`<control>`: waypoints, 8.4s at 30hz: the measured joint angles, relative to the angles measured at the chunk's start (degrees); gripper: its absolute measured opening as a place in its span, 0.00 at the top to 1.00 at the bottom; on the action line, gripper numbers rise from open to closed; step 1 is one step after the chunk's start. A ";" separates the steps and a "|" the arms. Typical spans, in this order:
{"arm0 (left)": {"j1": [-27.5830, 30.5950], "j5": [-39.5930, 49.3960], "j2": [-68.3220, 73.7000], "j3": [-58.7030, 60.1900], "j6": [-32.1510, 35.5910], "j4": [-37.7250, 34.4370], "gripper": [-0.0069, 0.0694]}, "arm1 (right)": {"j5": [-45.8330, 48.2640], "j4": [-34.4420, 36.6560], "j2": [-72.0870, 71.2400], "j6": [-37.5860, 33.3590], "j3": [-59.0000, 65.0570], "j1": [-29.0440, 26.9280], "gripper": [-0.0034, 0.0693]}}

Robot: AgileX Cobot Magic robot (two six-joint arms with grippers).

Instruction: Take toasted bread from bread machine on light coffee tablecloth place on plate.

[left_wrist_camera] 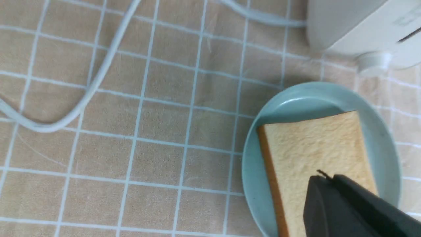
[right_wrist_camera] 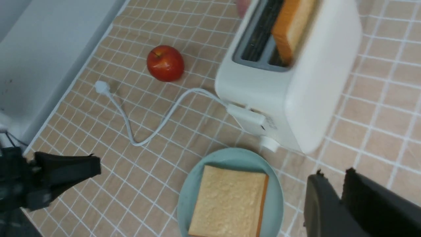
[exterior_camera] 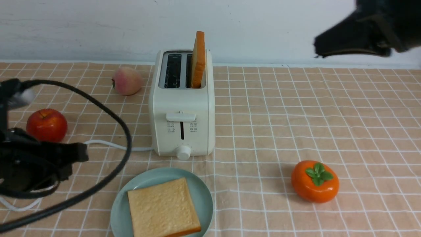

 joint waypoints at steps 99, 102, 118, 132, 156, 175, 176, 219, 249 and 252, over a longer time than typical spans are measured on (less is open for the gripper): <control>0.00 0.31 -34.90 7.75 -2.55 5.36 0.93 | 14.29 -8.73 -3.99 1.56 0.65 -13.83 0.97; 0.00 -1.89 -34.81 8.58 -3.25 5.36 0.93 | 14.75 -16.54 -12.21 4.91 2.78 -13.94 0.96; 0.00 -9.95 -34.79 15.36 -6.58 4.59 0.93 | -43.05 -22.27 -60.66 6.66 60.29 -14.04 0.95; 0.00 -11.87 -34.74 15.42 -6.81 4.29 0.92 | -65.85 -21.87 -74.03 6.53 75.38 -14.04 0.93; 1.48 -13.66 -36.11 18.28 -1.43 4.92 0.89 | -66.04 -21.87 -74.03 6.53 75.42 -14.04 0.91; 9.72 -17.21 -54.23 45.71 10.48 -1.35 0.87 | -66.09 -21.87 -74.04 6.53 75.42 -14.04 0.87; 9.72 -17.25 -54.23 45.71 10.48 -1.35 0.87 | -66.09 -21.87 -74.04 6.53 75.42 -14.04 0.87; 9.72 -17.12 -54.23 45.71 10.48 -1.35 0.81 | -52.41 -44.56 -75.40 24.93 84.73 -14.04 0.81; 9.72 -17.10 -54.24 45.71 10.43 -1.40 0.77 | -35.16 -43.67 -83.76 27.29 91.20 -14.04 0.75; 9.72 -17.10 -54.24 45.71 10.43 -1.40 0.77 | -35.16 -43.67 -83.76 27.29 91.20 -14.04 0.75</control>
